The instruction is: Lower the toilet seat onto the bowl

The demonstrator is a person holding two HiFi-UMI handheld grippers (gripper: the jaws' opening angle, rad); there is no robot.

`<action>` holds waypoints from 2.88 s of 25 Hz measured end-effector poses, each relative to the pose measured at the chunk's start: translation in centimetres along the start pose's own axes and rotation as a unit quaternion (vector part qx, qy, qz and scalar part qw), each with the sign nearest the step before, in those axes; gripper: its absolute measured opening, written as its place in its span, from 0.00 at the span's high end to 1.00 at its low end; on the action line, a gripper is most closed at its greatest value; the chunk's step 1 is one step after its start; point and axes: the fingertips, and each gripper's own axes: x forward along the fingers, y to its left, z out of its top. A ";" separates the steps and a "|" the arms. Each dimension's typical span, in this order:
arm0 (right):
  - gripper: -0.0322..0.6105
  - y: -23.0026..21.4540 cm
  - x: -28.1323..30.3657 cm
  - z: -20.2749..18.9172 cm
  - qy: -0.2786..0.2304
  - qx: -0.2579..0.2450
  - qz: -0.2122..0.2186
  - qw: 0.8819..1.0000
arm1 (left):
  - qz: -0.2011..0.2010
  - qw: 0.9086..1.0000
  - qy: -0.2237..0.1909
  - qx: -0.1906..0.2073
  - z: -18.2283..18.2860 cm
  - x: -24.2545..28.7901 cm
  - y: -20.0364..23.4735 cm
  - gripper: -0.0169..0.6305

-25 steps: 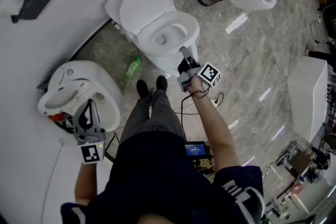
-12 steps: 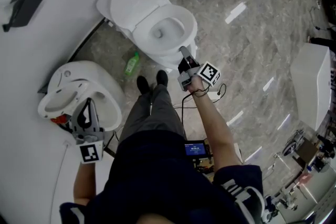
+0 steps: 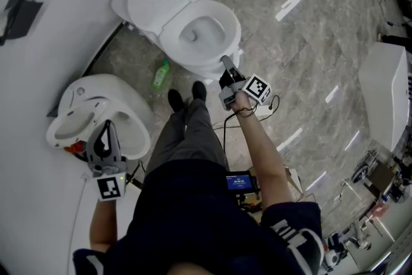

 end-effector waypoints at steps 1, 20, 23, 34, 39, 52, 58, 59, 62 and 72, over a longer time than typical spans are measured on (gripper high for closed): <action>0.84 -0.2 -0.1 0.0 -0.001 0.000 -0.002 1.000 | -0.002 1.000 0.000 0.001 -0.1 0.1 -0.1 0.94; 0.84 -5.0 -2.0 -0.3 -0.013 0.016 -0.010 1.000 | -0.034 0.999 0.010 0.012 -1.7 1.3 -2.2 0.93; 0.84 -6.0 -2.5 -0.3 -0.016 0.023 -0.011 1.000 | -0.039 0.999 0.010 0.014 -1.7 1.5 -2.7 0.94; 0.84 -9.3 -4.0 -0.3 -0.019 0.033 -0.021 0.999 | -0.058 0.998 0.030 0.028 -2.7 1.8 -4.5 0.94; 0.84 -10.9 -4.7 -0.3 -0.019 0.039 -0.017 0.999 | -0.064 0.997 0.030 0.030 -2.9 2.0 -5.3 0.94; 0.84 -15.3 -5.8 -0.6 -0.020 0.051 -0.035 0.998 | -0.081 0.995 0.044 0.041 -3.9 2.8 -6.8 0.94; 0.84 -17.5 -6.1 -0.8 -0.022 0.060 -0.039 0.997 | -0.088 0.994 0.046 0.043 -4.1 3.2 -7.3 0.94; 0.84 -17.9 -6.1 -0.8 -0.022 0.061 -0.043 0.997 | -0.089 0.994 0.046 0.044 -4.1 3.3 -7.4 0.94; 0.84 -19.2 -6.2 -0.9 -0.023 0.066 -0.051 0.996 | -0.093 0.993 0.053 0.047 -4.6 3.7 -7.6 0.94; 0.84 -22.8 -6.5 -1.1 -0.024 0.075 -0.060 0.995 | -0.106 0.991 0.068 0.049 -6.0 4.7 -8.3 0.94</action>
